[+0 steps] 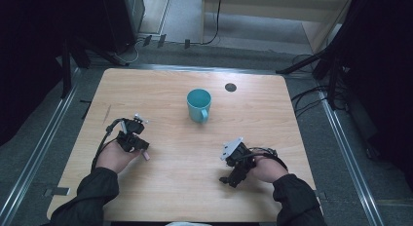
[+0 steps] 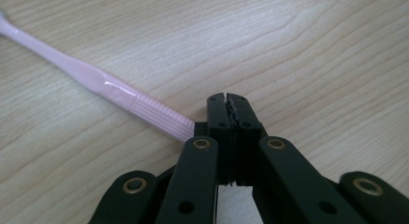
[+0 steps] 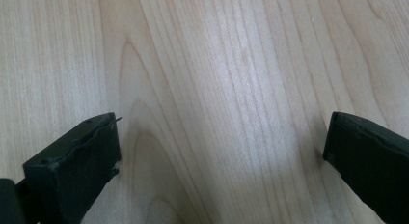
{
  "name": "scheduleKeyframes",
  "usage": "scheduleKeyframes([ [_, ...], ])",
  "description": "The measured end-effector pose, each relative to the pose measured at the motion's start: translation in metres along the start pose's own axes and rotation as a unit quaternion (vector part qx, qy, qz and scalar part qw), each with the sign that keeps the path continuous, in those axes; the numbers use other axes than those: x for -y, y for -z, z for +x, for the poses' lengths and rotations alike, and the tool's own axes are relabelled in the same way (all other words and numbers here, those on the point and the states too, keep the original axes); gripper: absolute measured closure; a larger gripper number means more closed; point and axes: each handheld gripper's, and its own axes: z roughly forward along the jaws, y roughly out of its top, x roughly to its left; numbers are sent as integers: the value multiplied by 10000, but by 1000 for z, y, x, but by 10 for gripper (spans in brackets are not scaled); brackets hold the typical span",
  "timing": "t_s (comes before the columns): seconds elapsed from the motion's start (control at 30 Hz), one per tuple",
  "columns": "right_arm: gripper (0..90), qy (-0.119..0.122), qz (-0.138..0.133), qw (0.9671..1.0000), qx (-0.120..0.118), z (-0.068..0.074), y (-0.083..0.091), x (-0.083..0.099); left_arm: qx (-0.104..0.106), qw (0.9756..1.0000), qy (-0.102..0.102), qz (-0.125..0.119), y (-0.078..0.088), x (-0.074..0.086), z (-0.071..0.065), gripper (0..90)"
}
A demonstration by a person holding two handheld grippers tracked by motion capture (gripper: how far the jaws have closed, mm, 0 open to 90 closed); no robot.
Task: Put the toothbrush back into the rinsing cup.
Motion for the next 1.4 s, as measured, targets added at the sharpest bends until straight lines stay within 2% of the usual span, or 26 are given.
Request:
scheduleKeyframes([
  [0.5, 0, 98, 46, 9999, -44, -3, -3, -6, -120, 9995, 289, 86, 10, 19, 15, 893],
  [0.8, 0, 98, 63, 9999, -55, -3, -3, -6, -145, 9988, 416, 190, 15, 24, 24, 893],
  [1.07, 0, 123, 56, 9999, -64, -3, -3, -7, -135, 9984, 522, 151, 19, 27, 29, 887],
  [1.2, 0, 122, 49, 9999, -74, -3, -4, -7, -94, 9982, 585, 41, 27, 23, 30, 856],
  [1.23, 0, 127, 45, 9999, -79, -3, -4, -7, -83, 9977, 673, -33, 32, 19, 31, 820],
  [1.27, 0, 127, 45, 9999, -79, -3, -4, -7, -83, 9977, 673, -33, 32, 19, 31, 803],
  [1.3, 0, 124, 43, 9999, -78, -3, -4, -7, -69, 9971, 761, -61, 33, 17, 32, 803],
  [1.33, 0, 108, 40, 9999, -68, -3, -4, -8, -63, 9968, 802, -24, 34, 16, 34, 726],
  [1.4, 0, 102, 38, 9999, -67, -3, -4, -8, -132, 9957, 912, -17, 35, 12, 38, 718],
])
